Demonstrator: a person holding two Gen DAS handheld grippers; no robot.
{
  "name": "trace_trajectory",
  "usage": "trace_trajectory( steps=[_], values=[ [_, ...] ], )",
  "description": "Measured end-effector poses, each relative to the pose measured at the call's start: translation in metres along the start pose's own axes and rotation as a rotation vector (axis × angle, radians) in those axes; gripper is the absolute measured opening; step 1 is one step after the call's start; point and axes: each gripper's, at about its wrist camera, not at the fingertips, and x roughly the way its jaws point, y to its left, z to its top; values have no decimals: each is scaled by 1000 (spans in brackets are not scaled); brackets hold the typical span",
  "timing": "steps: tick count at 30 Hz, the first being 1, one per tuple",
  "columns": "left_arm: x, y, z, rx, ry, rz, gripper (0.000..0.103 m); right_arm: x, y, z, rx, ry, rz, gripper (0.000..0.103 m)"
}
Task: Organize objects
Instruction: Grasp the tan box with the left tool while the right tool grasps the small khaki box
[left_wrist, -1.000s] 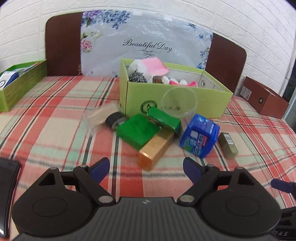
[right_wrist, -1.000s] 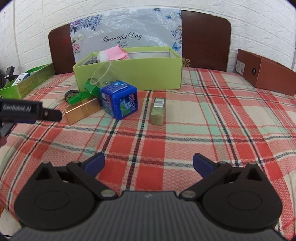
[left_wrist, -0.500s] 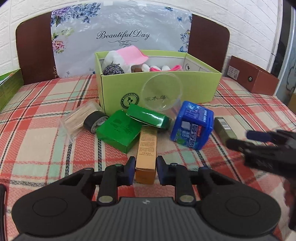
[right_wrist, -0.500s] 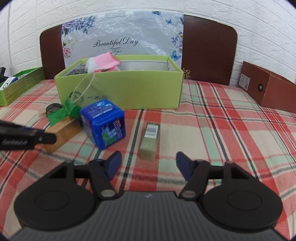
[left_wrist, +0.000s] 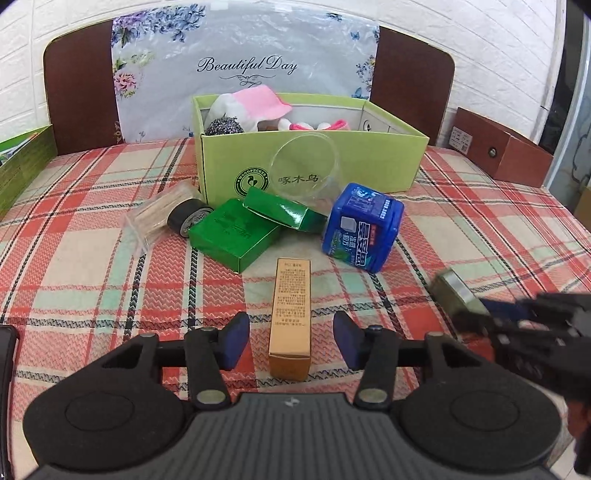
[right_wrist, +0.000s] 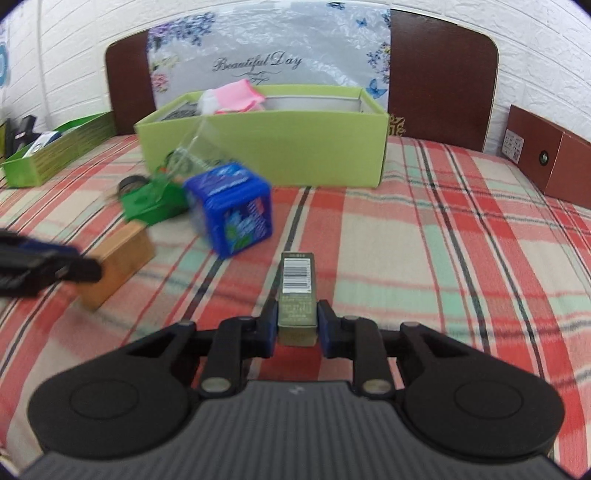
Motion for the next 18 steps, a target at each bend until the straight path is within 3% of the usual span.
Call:
trace_trajectory(
  steps=[4, 6, 8, 12, 15, 18],
  values=[
    [8, -2, 5, 2, 8, 1, 53, -17, 4, -13, 3, 8, 48, 24],
    [13, -3, 8, 0, 25, 0, 43, -18, 7, -10, -3, 1, 49, 28],
    [15, -2, 9, -14, 33, 0, 39, -16, 9, -7, -3, -7, 39, 31],
    [22, -3, 6, -14, 53, 7, 40, -12, 8, -3, 6, -9, 31, 31],
    [24, -4, 1, 6, 67, 8, 25, -7, 8, -4, -2, -1, 27, 31],
    [18, -4, -1, 25, 75, -8, 25, -3, 10, -8, -12, 18, 31, 22]
  ],
)
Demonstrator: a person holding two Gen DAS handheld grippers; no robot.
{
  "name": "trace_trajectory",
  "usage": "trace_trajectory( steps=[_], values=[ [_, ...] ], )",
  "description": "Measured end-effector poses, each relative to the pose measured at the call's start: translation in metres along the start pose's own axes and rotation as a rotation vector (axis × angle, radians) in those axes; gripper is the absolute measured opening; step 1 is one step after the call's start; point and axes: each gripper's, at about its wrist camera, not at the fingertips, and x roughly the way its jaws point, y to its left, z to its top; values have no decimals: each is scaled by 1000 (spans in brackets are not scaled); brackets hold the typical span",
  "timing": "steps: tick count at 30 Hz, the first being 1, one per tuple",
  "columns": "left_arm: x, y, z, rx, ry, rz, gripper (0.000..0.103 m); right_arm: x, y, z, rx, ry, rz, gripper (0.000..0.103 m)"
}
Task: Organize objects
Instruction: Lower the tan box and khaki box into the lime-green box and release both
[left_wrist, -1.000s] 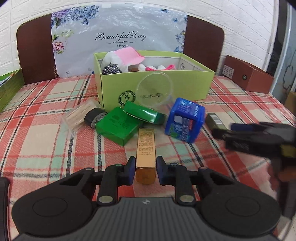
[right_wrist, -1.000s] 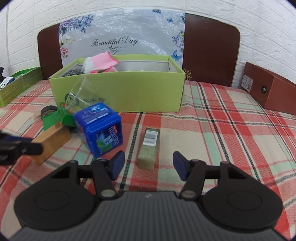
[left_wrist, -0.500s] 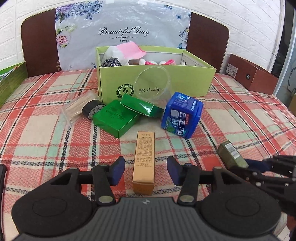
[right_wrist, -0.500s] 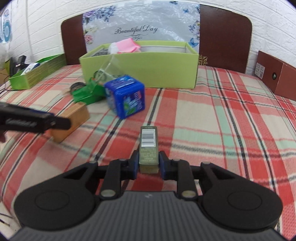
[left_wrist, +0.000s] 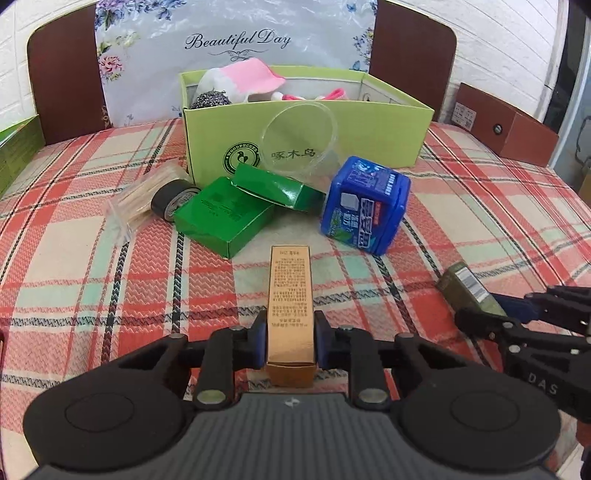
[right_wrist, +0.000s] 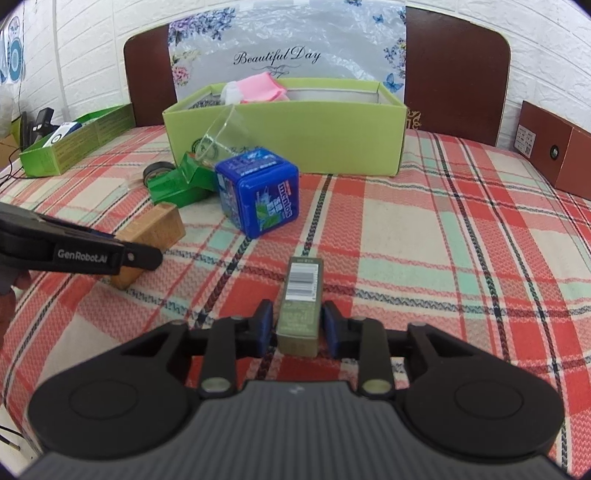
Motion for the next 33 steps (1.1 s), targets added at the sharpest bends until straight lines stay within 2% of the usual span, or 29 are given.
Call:
trace_trajectory(
  steps=[4, 8, 13, 19, 23, 27, 33],
  values=[
    [-16, -4, -1, 24, -10, -35, 25, -3, 2, -1, -5, -3, 24, 22],
    [-40, -6, 9, 21, -67, -81, 25, -15, 2, 6, 3, -32, 58, 22],
    [-67, -11, 48, 16, -164, -176, 25, -30, 0, 28, -28, -110, 55, 22],
    [-77, -24, 114, 7, -256, -236, 25, -38, -14, 76, -31, -212, 56, 22],
    [-69, -38, 157, 44, -285, -210, 25, -39, -22, 114, -63, -279, 33, 22],
    [-47, -41, 190, 39, -277, -227, 25, -28, -32, 147, -78, -326, -16, 22],
    [17, -37, 208, -8, -206, -207, 25, 19, -51, 172, -56, -300, -75, 22]
  ],
)
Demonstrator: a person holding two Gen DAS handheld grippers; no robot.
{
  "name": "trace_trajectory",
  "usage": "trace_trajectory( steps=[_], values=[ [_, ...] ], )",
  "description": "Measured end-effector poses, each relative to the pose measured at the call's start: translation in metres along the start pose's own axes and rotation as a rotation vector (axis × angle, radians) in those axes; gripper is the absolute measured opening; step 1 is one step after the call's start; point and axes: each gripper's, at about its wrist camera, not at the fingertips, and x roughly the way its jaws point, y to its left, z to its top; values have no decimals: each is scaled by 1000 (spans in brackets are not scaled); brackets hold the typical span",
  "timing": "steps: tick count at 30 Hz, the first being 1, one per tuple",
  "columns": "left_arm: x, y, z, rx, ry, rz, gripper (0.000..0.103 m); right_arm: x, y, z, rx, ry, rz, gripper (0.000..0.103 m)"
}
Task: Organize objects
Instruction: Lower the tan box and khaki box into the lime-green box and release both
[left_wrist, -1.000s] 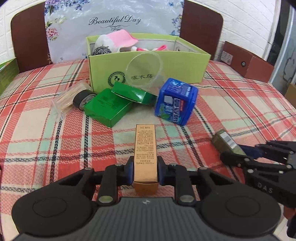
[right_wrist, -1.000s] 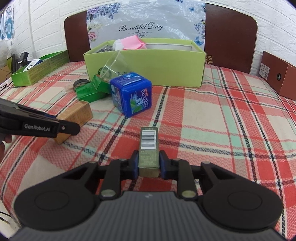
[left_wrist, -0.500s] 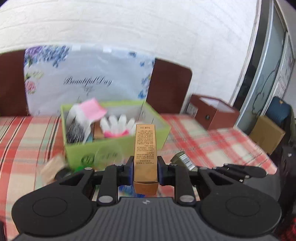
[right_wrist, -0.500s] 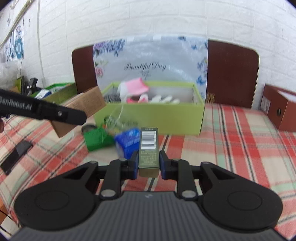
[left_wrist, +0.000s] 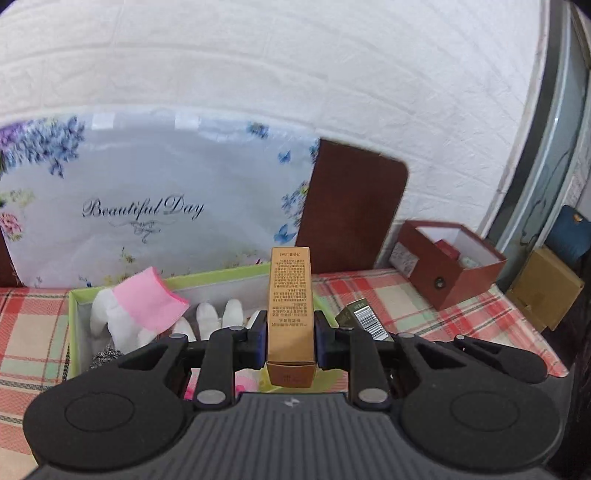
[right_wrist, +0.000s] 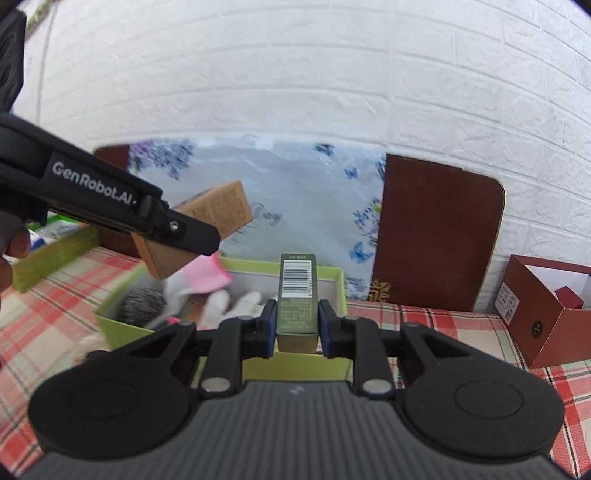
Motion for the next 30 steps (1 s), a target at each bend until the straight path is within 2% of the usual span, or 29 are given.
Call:
trace_trajectory(
  steps=[4, 11, 13, 14, 15, 16, 17, 18, 19, 21, 23, 25, 30],
  values=[
    [31, 12, -5, -6, 44, 17, 25, 37, -4, -10, 5, 48, 7, 22],
    [67, 30, -9, -25, 78, 40, 25, 72, -6, -5, 13, 45, 4, 22],
    [73, 33, -11, -16, 65, 54, 25, 83, -5, -7, 1, 49, 6, 22],
    [72, 33, -13, -10, 35, 63, 30, 87, -5, -8, -8, 49, 8, 22],
    [68, 33, -15, -8, 9, 77, 39, 90, -4, -11, -19, 47, 11, 23],
    [64, 34, -15, -13, -1, 96, 71, 91, -3, -13, -31, 39, 20, 38],
    [58, 34, -15, -24, -14, 115, 91, 92, -3, -15, -42, 37, 32, 52],
    [50, 35, -16, -38, -42, 125, 92, 90, -3, -16, -44, 29, 32, 77],
    [42, 35, -17, -41, -63, 127, 92, 85, -3, -19, -42, 5, 20, 86],
    [27, 32, -18, -33, -68, 156, 92, 72, -4, -22, -48, -25, 5, 88],
    [13, 25, -21, -16, -47, 215, 92, 59, -5, -24, -31, -30, 1, 102],
    [-1, 19, -27, -9, -28, 265, 92, 43, -7, -28, 11, -42, -6, 103],
    [-43, 11, -53, -59, -43, 286, 92, 1, -4, -42, 78, -33, 16, 103]
  ],
)
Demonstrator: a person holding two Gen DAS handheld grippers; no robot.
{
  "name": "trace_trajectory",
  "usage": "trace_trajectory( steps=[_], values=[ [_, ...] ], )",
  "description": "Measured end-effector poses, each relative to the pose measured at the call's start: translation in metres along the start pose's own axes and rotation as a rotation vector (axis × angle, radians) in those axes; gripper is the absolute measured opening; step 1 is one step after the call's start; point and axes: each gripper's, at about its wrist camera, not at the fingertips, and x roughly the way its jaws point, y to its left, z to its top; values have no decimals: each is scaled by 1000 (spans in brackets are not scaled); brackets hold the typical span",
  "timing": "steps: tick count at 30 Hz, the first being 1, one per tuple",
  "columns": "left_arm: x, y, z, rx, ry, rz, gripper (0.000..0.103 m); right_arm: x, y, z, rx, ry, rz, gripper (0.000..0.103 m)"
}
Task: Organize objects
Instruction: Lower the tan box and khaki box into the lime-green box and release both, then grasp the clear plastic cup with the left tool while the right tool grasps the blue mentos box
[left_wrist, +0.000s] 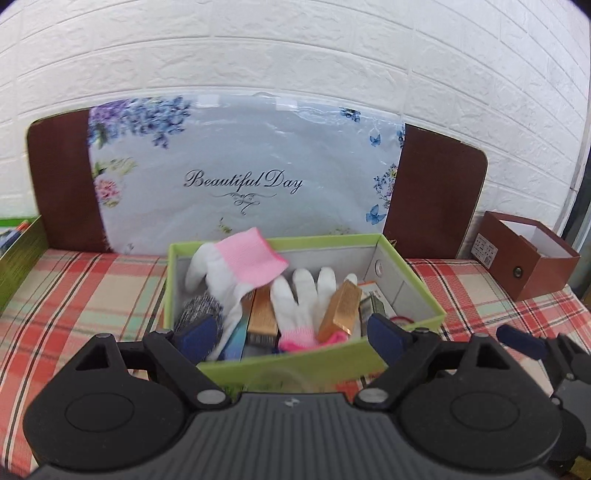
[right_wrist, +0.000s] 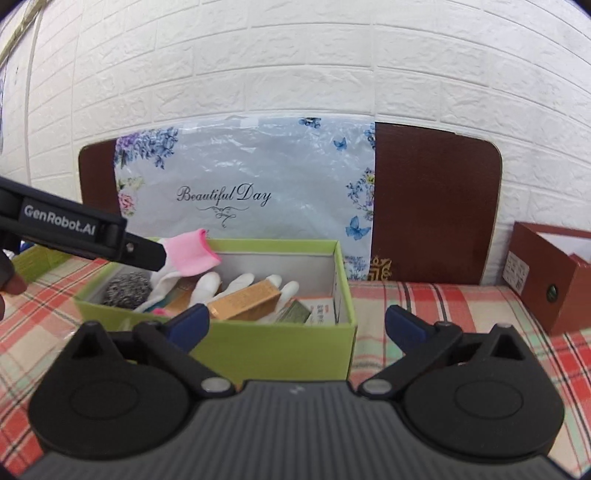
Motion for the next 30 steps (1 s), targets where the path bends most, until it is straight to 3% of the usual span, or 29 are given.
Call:
trace_trajectory(
  steps=[6, 13, 20, 25, 30],
  values=[
    [-40, -4, -47, 53, 18, 56, 92, -46, 13, -29, 24, 72, 26, 103],
    [-62, 8, -92, 23, 69, 110, 92, -79, 26, -73, 90, 168, 45, 103],
    [-66, 27, -114, -5, 107, 166, 92, -94, 30, -103, 180, 248, 52, 103],
    [-68, 42, -123, -40, 126, 191, 92, -98, 39, -112, 161, 272, 46, 103],
    [-70, 62, -131, -82, 125, 168, 92, -94, 55, -110, 87, 262, 84, 103]
  ],
)
